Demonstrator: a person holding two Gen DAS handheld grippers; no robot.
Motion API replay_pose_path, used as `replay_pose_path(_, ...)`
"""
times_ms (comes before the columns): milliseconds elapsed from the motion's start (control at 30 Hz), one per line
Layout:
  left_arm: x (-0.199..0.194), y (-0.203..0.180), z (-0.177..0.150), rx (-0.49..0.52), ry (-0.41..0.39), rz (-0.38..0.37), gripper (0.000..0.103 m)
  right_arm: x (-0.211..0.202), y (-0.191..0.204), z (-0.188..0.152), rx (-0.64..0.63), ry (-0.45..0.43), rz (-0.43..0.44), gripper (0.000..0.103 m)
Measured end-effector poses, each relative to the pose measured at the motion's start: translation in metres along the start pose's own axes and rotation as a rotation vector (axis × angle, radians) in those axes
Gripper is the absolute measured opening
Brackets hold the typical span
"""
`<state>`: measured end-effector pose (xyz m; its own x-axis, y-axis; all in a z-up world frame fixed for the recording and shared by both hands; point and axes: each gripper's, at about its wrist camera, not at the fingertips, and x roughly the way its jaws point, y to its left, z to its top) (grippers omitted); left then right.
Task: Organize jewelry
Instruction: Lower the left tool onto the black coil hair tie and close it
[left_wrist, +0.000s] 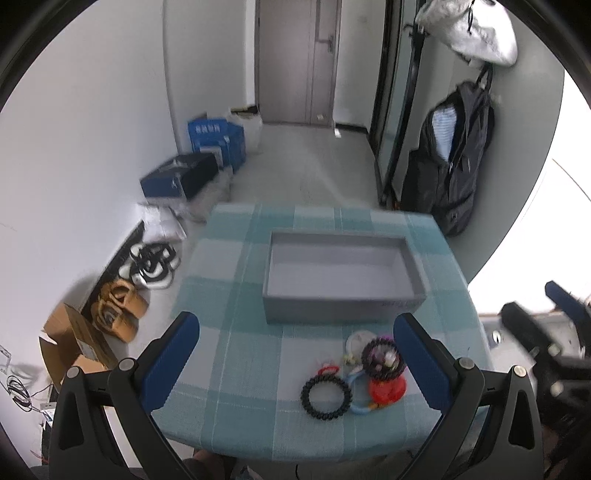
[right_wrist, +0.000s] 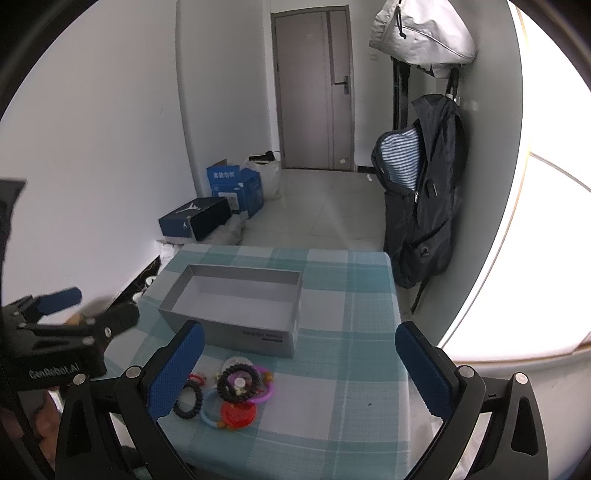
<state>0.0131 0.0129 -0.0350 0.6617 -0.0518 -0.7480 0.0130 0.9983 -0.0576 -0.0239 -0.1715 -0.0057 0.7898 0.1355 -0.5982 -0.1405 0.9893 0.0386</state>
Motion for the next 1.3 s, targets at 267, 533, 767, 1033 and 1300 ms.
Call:
replay_pose_path(267,0.038,0.02,-0.02,-0.016,0.186,-0.107,0.102,0.011,-0.005,0.0,0.008,0.044,-0.036,0.103)
replay_pose_path(533,0.062,0.009,-0.042,0.054,0.357,-0.215,0.102,0.034,-0.007,-0.001,0.022,0.122,-0.034,0.103)
replay_pose_path(767,0.08,0.0,-0.045,0.079,0.414,-0.184,0.102,0.05,-0.006,0.0,0.04,0.18,0.014,0.103)
replay_pose_path(1033,0.084,-0.004,-0.048,0.08,0.459,-0.195,0.097,0.054,-0.005,-0.001,0.053,0.202,0.039,0.102)
replay_pose_path(1300,0.08,-0.014,-0.028,0.113,0.441,-0.174,0.058,0.056,-0.007,-0.003,0.064,0.23,0.057,0.102)
